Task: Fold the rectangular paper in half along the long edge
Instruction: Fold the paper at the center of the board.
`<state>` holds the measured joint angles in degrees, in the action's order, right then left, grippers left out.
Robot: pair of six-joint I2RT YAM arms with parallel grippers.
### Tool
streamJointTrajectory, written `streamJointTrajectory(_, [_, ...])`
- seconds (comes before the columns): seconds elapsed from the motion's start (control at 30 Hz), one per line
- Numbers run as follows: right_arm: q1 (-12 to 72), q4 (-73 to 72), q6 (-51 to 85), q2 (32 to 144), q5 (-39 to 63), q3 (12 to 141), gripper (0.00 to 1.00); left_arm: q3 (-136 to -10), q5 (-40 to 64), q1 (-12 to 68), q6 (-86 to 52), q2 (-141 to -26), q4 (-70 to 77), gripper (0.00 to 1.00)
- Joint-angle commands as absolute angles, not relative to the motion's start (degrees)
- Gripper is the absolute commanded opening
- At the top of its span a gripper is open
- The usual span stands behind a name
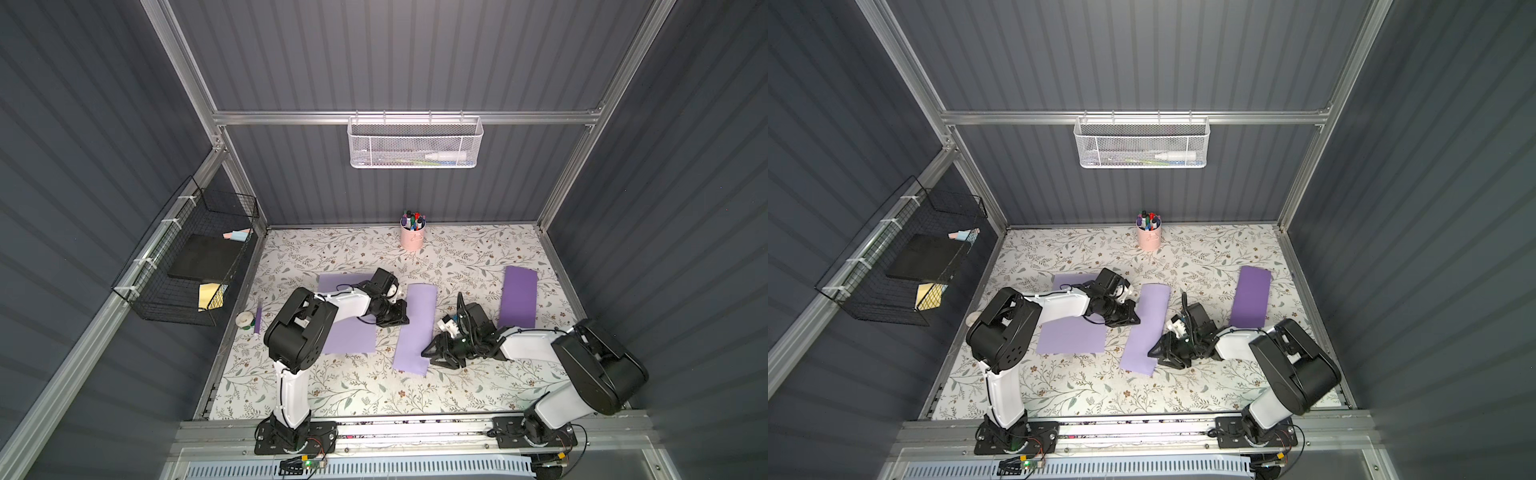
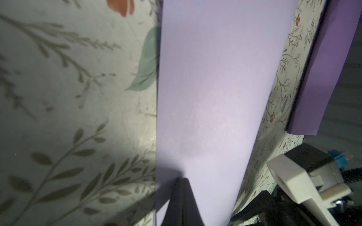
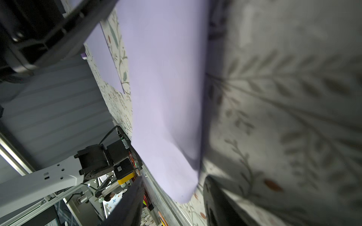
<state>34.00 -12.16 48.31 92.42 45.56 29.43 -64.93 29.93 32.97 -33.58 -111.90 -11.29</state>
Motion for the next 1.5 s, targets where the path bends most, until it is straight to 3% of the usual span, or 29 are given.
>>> streamJointTrajectory(0.0, [34.5,-15.9,49.3,100.7,42.2,28.1,0.48,-63.7,24.9,33.1,-32.4,-115.1,-17.8,0.0])
streamJointTrajectory(0.13, [35.5,-18.7,50.8,102.5,42.5,28.8,0.38,-63.7,24.8,33.1,-32.3,-115.1,-18.0,0.0])
streamJointTrajectory(0.43, [36.6,-11.2,49.1,95.1,36.8,28.1,0.0,-64.0,25.3,33.0,-32.3,-116.1,-17.6,0.0])
streamJointTrajectory(0.6, [36.7,-9.9,49.7,93.9,35.6,28.2,0.0,-63.6,24.9,33.0,-32.3,-115.8,-17.7,0.0])
streamJointTrajectory(0.63, [36.7,-9.3,49.8,93.6,35.5,28.4,0.04,-63.6,24.9,33.0,-32.3,-115.8,-17.6,0.0])
streamJointTrajectory(0.77, [38.9,-9.1,50.4,90.9,34.9,27.9,0.35,-63.5,24.8,33.0,-32.5,-115.9,-17.5,0.0])
streamJointTrajectory(0.93, [42.2,-7.8,51.8,87.8,32.1,27.4,0.4,-63.4,24.8,33.0,-32.6,-115.8,-17.4,0.0])
streamJointTrajectory(1.23, [45.7,-10.3,54.5,88.0,30.1,27.0,0.31,-63.0,24.6,33.1,-32.7,-115.1,-17.3,0.0])
streamJointTrajectory(1.33, [46.0,-10.4,54.2,89.0,30.5,27.7,0.22,-62.8,24.6,33.0,-32.7,-114.9,-17.3,0.0])
streamJointTrajectory(1.47, [46.1,-10.4,54.1,89.1,30.3,27.6,0.01,-62.7,24.6,33.1,-32.7,-114.9,-17.3,0.0])
